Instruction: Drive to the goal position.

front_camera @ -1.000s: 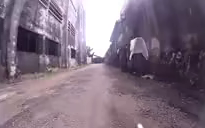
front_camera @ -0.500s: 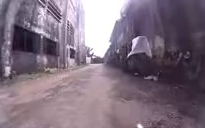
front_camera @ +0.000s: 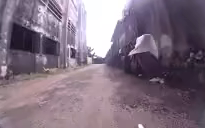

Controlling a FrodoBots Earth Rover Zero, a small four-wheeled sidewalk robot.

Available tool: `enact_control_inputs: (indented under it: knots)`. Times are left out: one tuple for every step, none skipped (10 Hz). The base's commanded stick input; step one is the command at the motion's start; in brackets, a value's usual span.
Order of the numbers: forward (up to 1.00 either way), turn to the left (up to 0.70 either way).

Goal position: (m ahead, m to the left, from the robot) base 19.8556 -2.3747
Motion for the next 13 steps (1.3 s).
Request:
enact_control_inputs:
  knots:
    - [0.50,0.00]
    - [0.50,0.00]
    - [0.50,0.00]
    - [0.50,0.00]
    - [0.50,0.00]
    - [0.50,0.00]
    - [0.50,0.00]
    - [0.50,0.00]
    - [0.50,0.00]
    - [0.50,0.00]
    - [0.50,0.00]
    - [0.50,0.00]
    - [0.50,0.00]
